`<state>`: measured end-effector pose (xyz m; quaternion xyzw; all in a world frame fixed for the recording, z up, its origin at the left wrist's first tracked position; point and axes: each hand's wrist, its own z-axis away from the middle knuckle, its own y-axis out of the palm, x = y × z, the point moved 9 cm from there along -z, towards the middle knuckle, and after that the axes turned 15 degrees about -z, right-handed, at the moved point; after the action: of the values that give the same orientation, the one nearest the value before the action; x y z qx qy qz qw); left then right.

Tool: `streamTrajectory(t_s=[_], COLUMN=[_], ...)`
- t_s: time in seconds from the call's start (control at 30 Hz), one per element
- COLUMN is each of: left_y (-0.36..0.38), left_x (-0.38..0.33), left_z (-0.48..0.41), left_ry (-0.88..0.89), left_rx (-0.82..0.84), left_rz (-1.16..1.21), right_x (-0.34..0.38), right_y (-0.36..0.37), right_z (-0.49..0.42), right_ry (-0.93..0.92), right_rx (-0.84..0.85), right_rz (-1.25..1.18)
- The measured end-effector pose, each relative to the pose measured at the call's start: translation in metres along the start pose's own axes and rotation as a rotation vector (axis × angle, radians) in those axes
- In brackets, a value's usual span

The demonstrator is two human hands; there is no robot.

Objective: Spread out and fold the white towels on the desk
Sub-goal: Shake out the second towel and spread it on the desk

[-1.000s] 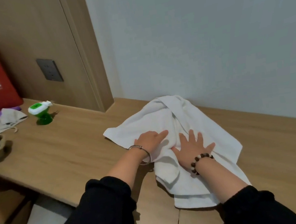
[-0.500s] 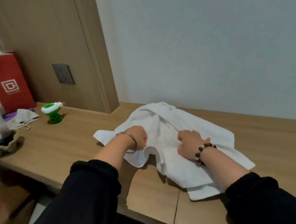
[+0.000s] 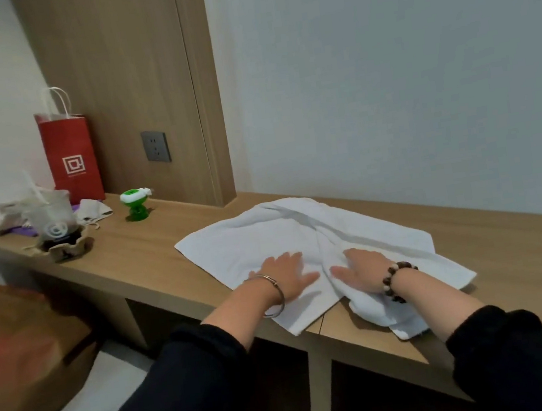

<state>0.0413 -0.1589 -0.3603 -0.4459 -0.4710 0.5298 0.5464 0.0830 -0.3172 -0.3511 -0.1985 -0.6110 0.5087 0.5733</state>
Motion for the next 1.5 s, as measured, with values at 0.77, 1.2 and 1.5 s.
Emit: streamTrajectory(t_s=[0.77, 1.2, 1.5], left_y=[-0.016, 0.017, -0.014], left_x=[0.001, -0.053, -0.038], left_z=[0.003, -0.001, 0.015], left_ry=[-0.139, -0.068, -0.181], left_rx=[-0.178, -0.224, -0.469], left_rz=[-0.008, -0.049, 0.113], right_x=[-0.032, -0.053, -0.059], right_y=[-0.026, -0.072, -0.173], right_z=[0.029, 0.013, -0.025], right_ry=[-0.031, 0.18, 0.212], right_rx=[-0.085, -0.226, -0.614], right_rz=[0.361, 0.293, -0.09])
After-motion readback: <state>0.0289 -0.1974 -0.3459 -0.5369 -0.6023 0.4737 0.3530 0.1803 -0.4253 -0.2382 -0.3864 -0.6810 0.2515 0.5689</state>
